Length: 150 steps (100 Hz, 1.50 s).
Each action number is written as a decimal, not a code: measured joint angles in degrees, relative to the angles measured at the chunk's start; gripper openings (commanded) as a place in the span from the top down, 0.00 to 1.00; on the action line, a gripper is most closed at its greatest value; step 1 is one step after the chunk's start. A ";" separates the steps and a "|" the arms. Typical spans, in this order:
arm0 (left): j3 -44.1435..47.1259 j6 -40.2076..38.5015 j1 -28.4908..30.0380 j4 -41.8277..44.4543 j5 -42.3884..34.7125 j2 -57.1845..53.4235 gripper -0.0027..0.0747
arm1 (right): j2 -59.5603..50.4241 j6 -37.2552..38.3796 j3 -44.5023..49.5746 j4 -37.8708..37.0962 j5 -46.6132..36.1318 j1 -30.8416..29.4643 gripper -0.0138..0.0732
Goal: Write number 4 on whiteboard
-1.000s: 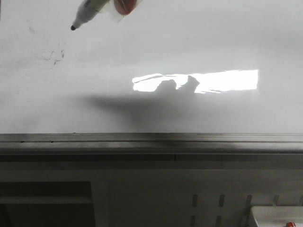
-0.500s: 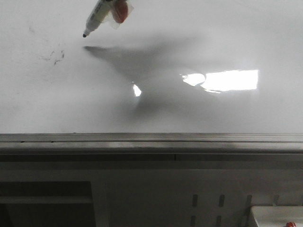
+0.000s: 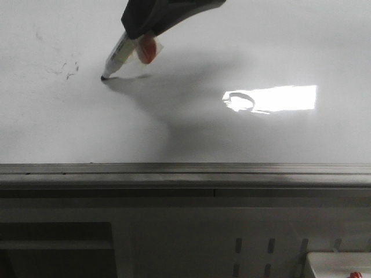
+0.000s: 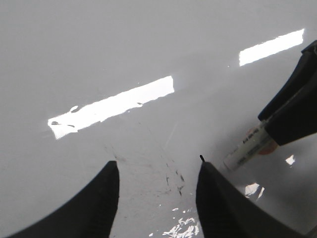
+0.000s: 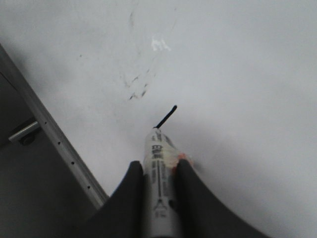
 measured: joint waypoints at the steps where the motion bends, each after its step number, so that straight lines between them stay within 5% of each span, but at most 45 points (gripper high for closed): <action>1: 0.00 0.00 0.00 0.00 0.00 0.00 0.53 | 0.00 0.00 0.14 0.03 0.00 0.11 0.92; 68: 0.00 0.00 0.00 -0.10 0.00 0.00 0.53 | -4.94 0.00 2.31 2.76 5.52 -6.66 0.92; 150: 0.00 0.00 0.00 -0.10 0.03 0.00 0.53 | -2.29 0.00 -2.58 -1.57 3.99 -4.14 0.92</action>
